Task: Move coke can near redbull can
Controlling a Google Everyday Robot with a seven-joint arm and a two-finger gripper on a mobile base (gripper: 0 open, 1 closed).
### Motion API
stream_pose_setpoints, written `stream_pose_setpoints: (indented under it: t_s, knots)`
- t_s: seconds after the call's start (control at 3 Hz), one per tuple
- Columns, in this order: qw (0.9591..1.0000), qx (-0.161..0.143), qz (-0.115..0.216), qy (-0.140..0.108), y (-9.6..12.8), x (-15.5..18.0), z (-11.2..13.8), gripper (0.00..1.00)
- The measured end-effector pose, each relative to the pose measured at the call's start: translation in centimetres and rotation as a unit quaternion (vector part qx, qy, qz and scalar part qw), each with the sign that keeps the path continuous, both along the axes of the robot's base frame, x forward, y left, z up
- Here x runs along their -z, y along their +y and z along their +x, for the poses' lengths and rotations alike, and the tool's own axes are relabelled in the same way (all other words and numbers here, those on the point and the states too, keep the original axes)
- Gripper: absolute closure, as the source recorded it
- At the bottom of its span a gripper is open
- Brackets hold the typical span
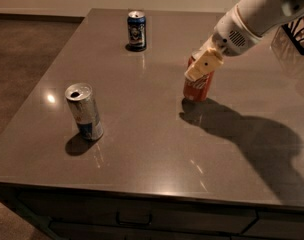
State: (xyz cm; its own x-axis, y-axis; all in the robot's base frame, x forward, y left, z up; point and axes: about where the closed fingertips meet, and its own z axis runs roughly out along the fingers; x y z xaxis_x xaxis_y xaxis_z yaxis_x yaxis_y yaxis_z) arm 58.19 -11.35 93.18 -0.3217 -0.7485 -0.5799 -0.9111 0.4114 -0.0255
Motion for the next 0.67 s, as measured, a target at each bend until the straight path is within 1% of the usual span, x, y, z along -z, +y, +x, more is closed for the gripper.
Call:
stream_pose_setpoints:
  t_s: [0.33,0.67]
  knots:
    - [0.9977,-0.065,0.019,-0.006,3.7,-1.9,-4.5,1.0]
    - [0.9918,-0.126,0.02,-0.012,8.5,-2.2,-9.4,1.0]
